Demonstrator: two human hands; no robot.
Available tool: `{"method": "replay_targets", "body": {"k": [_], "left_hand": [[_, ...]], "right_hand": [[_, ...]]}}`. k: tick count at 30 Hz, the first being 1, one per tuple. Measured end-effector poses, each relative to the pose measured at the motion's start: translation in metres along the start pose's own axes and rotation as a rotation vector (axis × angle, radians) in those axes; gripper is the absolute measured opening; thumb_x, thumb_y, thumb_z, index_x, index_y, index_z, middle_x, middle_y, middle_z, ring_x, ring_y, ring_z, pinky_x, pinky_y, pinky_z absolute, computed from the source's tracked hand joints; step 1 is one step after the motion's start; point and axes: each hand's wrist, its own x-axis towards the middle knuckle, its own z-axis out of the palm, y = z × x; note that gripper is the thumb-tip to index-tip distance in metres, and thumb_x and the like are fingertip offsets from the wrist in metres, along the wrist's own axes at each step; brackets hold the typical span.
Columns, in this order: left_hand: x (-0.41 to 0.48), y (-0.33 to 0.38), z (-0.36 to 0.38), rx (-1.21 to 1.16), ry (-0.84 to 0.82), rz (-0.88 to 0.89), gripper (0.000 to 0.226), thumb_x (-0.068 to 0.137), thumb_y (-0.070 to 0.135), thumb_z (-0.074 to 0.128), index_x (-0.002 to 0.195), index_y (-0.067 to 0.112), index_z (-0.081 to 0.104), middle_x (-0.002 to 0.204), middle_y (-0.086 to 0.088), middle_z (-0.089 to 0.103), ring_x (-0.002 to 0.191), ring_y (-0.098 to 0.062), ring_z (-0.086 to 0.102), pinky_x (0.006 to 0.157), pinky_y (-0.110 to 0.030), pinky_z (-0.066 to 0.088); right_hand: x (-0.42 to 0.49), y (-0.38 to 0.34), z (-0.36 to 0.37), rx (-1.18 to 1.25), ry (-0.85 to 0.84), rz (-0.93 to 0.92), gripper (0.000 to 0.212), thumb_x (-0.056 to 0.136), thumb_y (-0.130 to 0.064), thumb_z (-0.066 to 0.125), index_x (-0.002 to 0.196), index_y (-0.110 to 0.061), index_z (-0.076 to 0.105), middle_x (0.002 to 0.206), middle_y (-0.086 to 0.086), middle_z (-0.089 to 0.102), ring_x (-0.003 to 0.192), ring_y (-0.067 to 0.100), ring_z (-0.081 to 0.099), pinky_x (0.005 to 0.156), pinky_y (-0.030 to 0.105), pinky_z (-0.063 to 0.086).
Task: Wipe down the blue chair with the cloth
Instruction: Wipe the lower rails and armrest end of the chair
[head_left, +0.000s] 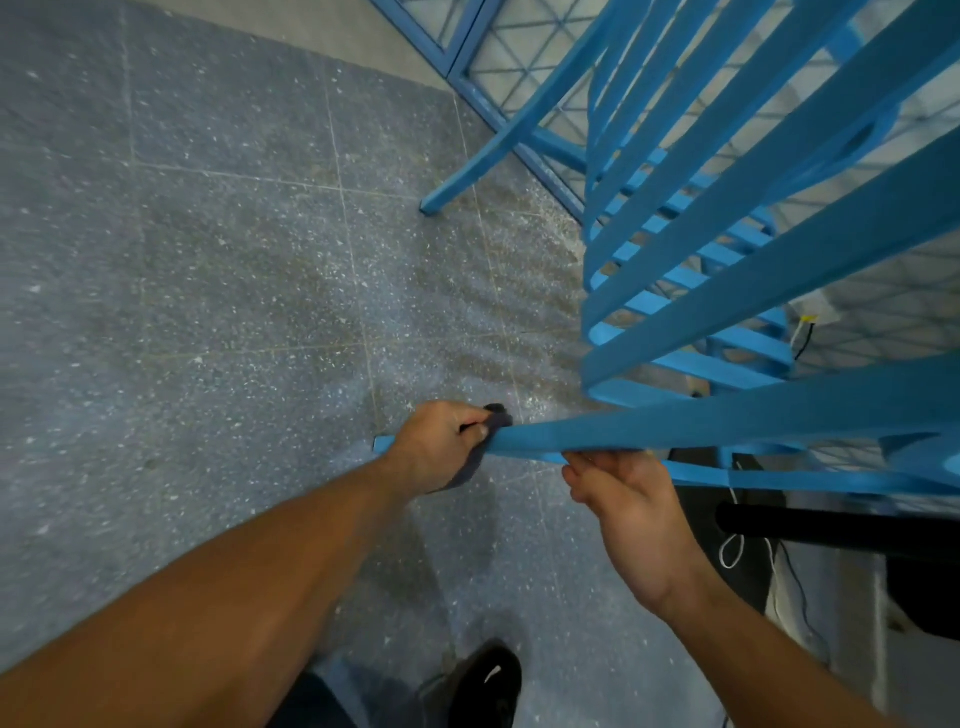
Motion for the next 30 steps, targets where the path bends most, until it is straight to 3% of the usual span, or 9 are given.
{"method": "replay_targets", "body": {"k": [4, 6, 11, 17, 19, 22, 24, 26, 30], "left_hand": [[0.004, -0.009, 0.002, 0.009, 0.03, -0.032, 0.025, 0.097, 0.013, 0.057, 0.112, 0.024, 0.073, 0.1, 0.007, 0.07, 0.078, -0.006, 0.062, 0.06, 0.0, 0.04], [-0.001, 0.0, 0.007, -0.101, 0.026, -0.002, 0.026, 0.096, 0.012, 0.059, 0.11, 0.028, 0.074, 0.099, 0.009, 0.071, 0.077, -0.009, 0.066, 0.06, -0.007, 0.048], [0.002, 0.001, 0.009, -0.126, 0.021, 0.082, 0.024, 0.093, 0.014, 0.062, 0.106, 0.03, 0.075, 0.096, 0.024, 0.069, 0.085, 0.001, 0.065, 0.079, -0.009, 0.047], [0.016, -0.038, -0.002, 0.22, 0.051, 0.027, 0.026, 0.096, -0.001, 0.051, 0.117, -0.003, 0.066, 0.108, -0.003, 0.065, 0.083, -0.001, 0.065, 0.07, -0.001, 0.037], [0.014, -0.035, 0.003, 0.153, 0.058, -0.035, 0.027, 0.097, 0.002, 0.051, 0.118, 0.007, 0.069, 0.112, 0.003, 0.066, 0.083, -0.004, 0.064, 0.063, 0.0, 0.041], [0.007, -0.02, 0.01, -0.008, 0.035, 0.046, 0.028, 0.097, 0.009, 0.055, 0.112, 0.024, 0.073, 0.106, 0.008, 0.072, 0.083, -0.016, 0.07, 0.068, -0.021, 0.056], [0.002, -0.012, 0.011, -0.098, 0.022, 0.1, 0.028, 0.096, 0.01, 0.057, 0.107, 0.028, 0.074, 0.102, 0.01, 0.072, 0.084, -0.017, 0.07, 0.071, -0.028, 0.058], [0.007, -0.016, 0.009, -0.041, 0.026, 0.106, 0.026, 0.096, 0.012, 0.058, 0.108, 0.028, 0.074, 0.103, 0.01, 0.072, 0.088, -0.015, 0.069, 0.078, -0.026, 0.056], [0.019, -0.037, -0.002, 0.171, -0.023, -0.018, 0.027, 0.098, 0.015, 0.054, 0.118, 0.024, 0.07, 0.111, 0.003, 0.07, 0.091, -0.013, 0.065, 0.078, -0.014, 0.047]], "right_hand": [[0.0, 0.005, 0.0, -0.018, -0.011, -0.011, 0.026, 0.089, 0.004, 0.052, 0.089, -0.017, 0.068, 0.078, 0.012, 0.049, 0.074, 0.022, 0.043, 0.067, 0.038, 0.037], [0.001, 0.005, 0.001, 0.011, -0.002, -0.015, 0.012, 0.086, -0.002, 0.055, 0.09, -0.007, 0.065, 0.074, 0.02, 0.048, 0.073, 0.022, 0.042, 0.066, 0.039, 0.035], [0.005, 0.009, 0.001, 0.021, 0.001, -0.01, 0.033, 0.071, -0.013, 0.052, 0.094, 0.012, 0.052, 0.083, 0.036, 0.047, 0.069, 0.031, 0.042, 0.067, 0.039, 0.036], [0.007, 0.017, 0.0, 0.072, -0.011, -0.034, 0.02, 0.082, -0.003, 0.057, 0.094, 0.012, 0.053, 0.076, 0.021, 0.047, 0.073, 0.02, 0.041, 0.069, 0.038, 0.036], [0.008, 0.023, 0.0, 0.059, -0.002, -0.021, 0.005, 0.089, 0.009, 0.053, 0.093, 0.009, 0.055, 0.076, 0.019, 0.049, 0.072, 0.02, 0.044, 0.068, 0.037, 0.039], [0.01, 0.025, 0.007, 0.091, 0.013, -0.008, 0.028, 0.09, 0.014, 0.049, 0.105, -0.006, 0.061, 0.087, 0.002, 0.065, 0.078, 0.0, 0.061, 0.074, 0.016, 0.05], [0.012, 0.024, 0.013, 0.117, 0.029, 0.016, 0.032, 0.09, 0.014, 0.049, 0.112, -0.007, 0.06, 0.095, -0.005, 0.068, 0.087, -0.006, 0.064, 0.084, 0.016, 0.049], [0.015, 0.028, 0.015, 0.149, 0.047, 0.035, 0.034, 0.09, 0.014, 0.049, 0.117, -0.006, 0.058, 0.102, -0.004, 0.068, 0.095, -0.004, 0.064, 0.092, 0.023, 0.048], [0.015, 0.03, 0.017, 0.186, 0.091, 0.038, 0.035, 0.091, 0.011, 0.051, 0.116, -0.011, 0.06, 0.103, -0.005, 0.071, 0.097, -0.002, 0.065, 0.08, 0.018, 0.05]]}}
